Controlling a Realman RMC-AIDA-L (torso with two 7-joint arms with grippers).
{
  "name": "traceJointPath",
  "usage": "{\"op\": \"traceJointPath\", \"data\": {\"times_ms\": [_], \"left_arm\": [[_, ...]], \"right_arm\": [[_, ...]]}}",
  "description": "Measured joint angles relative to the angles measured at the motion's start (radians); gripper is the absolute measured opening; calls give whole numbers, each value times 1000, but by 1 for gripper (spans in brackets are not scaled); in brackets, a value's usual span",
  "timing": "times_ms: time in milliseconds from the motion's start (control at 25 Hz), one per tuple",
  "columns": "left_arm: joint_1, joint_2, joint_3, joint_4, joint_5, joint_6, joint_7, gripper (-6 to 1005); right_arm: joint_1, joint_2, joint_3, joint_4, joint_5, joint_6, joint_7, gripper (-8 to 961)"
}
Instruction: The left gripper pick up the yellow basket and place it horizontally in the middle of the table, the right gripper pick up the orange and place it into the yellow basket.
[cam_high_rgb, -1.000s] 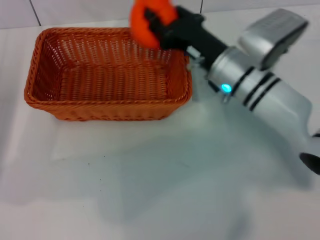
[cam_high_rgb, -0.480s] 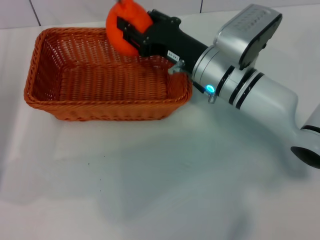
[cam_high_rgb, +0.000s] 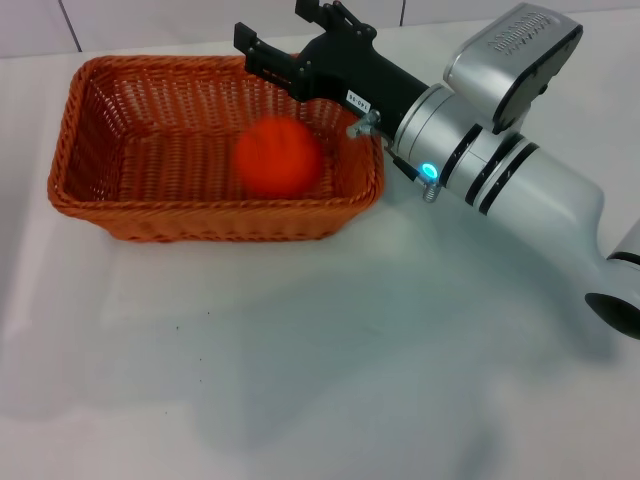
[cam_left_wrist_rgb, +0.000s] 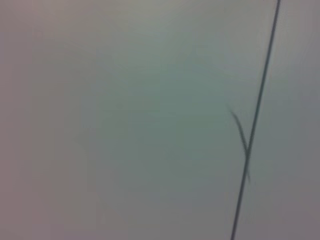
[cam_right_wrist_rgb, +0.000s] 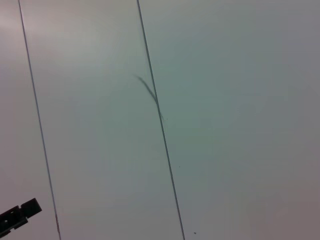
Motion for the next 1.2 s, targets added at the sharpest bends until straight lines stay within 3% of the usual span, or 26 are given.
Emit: {"op": "traceJointPath", "data": {"times_ms": [120,320,840,1200], "left_arm": [[0,0,-15,-2,0,0,0,903],[0,1,-20,-9,0,-13,5,903],[44,5,-97,-9,0,-77,115,903],[66,3,-88,-51,8,-97,227,903]], "right_arm": [[-4,0,2,1,0,-2,0,949],[-18,2,46,-21,0,-41,-42,948],[-204,-6,457,-171,2,-173,-105,947],[-289,-5,553,-215,1,-198,-128,946]]}}
